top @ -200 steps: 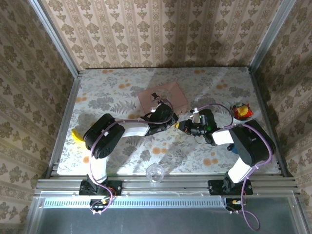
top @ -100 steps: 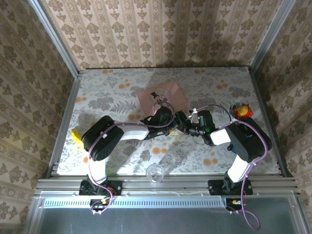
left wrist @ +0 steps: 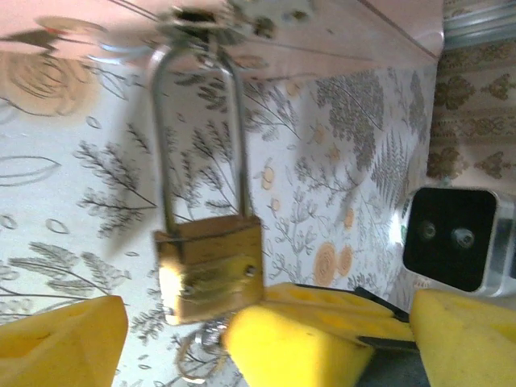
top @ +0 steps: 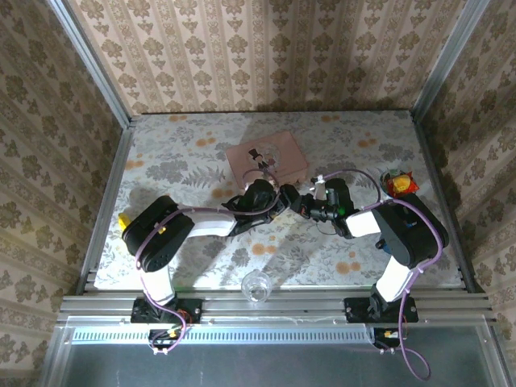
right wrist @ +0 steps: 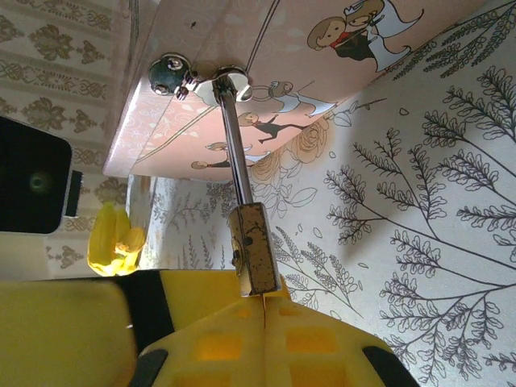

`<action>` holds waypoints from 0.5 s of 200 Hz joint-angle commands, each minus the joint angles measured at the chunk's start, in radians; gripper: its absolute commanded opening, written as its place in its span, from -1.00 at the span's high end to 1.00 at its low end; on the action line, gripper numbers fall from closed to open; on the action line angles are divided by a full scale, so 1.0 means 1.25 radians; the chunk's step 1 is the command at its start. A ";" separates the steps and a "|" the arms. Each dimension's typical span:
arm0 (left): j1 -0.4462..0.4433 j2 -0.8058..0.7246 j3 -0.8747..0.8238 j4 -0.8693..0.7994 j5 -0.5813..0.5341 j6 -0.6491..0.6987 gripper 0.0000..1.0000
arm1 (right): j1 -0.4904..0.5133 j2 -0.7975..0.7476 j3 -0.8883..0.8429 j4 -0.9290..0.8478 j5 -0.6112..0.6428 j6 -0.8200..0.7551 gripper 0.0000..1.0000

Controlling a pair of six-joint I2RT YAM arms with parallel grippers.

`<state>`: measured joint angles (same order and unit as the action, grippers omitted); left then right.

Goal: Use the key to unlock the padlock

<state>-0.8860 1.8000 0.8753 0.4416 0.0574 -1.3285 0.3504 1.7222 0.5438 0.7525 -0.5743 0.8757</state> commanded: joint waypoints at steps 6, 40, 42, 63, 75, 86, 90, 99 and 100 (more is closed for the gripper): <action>0.006 0.001 -0.036 0.022 -0.016 -0.003 -0.79 | -0.006 -0.001 0.023 0.049 0.035 0.022 1.00; 0.009 -0.017 -0.059 0.049 -0.071 0.038 -0.36 | -0.007 0.005 0.029 0.060 0.030 0.039 1.00; 0.009 -0.018 -0.060 0.050 -0.076 0.039 -0.35 | -0.008 0.005 0.029 0.061 0.029 0.040 1.00; 0.021 -0.021 -0.070 0.069 -0.091 0.047 -0.30 | -0.008 0.007 0.036 0.064 0.023 0.048 1.00; 0.030 -0.021 -0.073 0.075 -0.090 0.046 -0.28 | -0.007 0.005 0.040 0.062 0.020 0.050 1.00; 0.036 -0.020 -0.075 0.075 -0.090 0.048 -0.23 | -0.008 0.005 0.041 0.062 0.018 0.052 1.00; 0.038 -0.020 -0.076 0.078 -0.090 0.048 -0.16 | -0.008 0.005 0.042 0.062 0.018 0.051 1.00; 0.041 -0.018 -0.080 0.092 -0.092 0.051 -0.13 | -0.007 0.005 0.042 0.062 0.019 0.051 1.00; 0.041 -0.018 -0.081 0.095 -0.092 0.051 -0.13 | -0.007 0.005 0.042 0.062 0.019 0.051 1.00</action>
<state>-0.8551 1.7973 0.7925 0.5289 -0.0235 -1.2907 0.3473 1.7237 0.5621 0.7692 -0.5720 0.9237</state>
